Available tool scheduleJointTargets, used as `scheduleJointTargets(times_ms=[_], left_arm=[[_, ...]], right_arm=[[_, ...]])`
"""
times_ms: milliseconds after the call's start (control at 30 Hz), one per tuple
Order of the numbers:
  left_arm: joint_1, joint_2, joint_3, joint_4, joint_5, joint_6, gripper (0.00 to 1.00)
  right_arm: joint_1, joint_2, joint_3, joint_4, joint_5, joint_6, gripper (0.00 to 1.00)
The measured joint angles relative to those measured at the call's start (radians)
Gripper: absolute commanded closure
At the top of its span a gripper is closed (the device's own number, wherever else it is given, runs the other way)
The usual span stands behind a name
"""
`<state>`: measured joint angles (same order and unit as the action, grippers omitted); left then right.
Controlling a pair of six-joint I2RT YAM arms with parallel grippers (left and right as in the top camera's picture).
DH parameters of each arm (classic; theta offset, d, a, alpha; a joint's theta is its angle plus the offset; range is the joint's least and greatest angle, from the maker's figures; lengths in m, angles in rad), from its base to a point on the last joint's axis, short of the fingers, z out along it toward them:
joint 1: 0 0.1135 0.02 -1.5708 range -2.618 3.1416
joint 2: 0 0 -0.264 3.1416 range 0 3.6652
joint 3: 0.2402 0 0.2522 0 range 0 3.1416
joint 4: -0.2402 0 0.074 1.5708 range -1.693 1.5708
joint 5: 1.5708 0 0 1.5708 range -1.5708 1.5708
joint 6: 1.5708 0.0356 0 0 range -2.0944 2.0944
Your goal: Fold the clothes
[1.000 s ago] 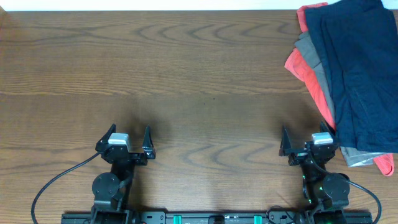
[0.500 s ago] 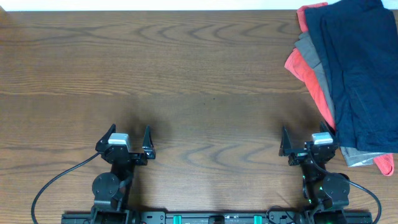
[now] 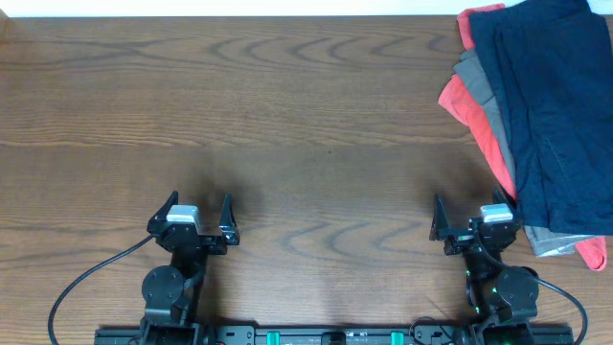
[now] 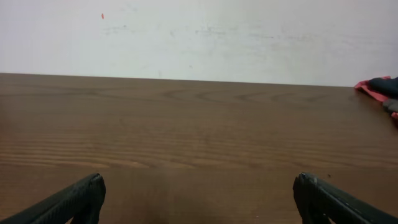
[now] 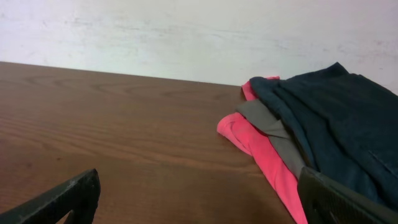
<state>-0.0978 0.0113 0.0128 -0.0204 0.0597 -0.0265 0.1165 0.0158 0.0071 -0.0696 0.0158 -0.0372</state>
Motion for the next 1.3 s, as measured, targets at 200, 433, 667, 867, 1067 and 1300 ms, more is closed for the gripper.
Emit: scheduleJointTargets(times_ms=[200,433,667,867,1067,1300], left_arm=[[0.0,0.0,0.0,0.0,0.0,0.0,0.02],[0.0,0.0,0.0,0.0,0.0,0.0,0.02],[0.0,0.0,0.0,0.002,0.0,0.0,0.02],[0.0,0.0,0.0,0.004,0.0,0.0,0.02],[0.0,0.0,0.0,0.005,0.0,0.0,0.02],[0.0,0.0,0.0,0.013,0.001,0.0,0.02]], right_arm=[[0.0,0.0,0.0,0.0,0.0,0.0,0.01],[0.0,0.0,0.0,0.0,0.0,0.0,0.01],[0.0,0.0,0.0,0.0,0.0,0.0,0.01],[0.0,0.001,0.0,0.015,0.013,0.0,0.01],[0.0,0.001,0.0,0.019,0.042,0.0,0.01],[0.0,0.002,0.0,0.074,0.048,0.0,0.01]])
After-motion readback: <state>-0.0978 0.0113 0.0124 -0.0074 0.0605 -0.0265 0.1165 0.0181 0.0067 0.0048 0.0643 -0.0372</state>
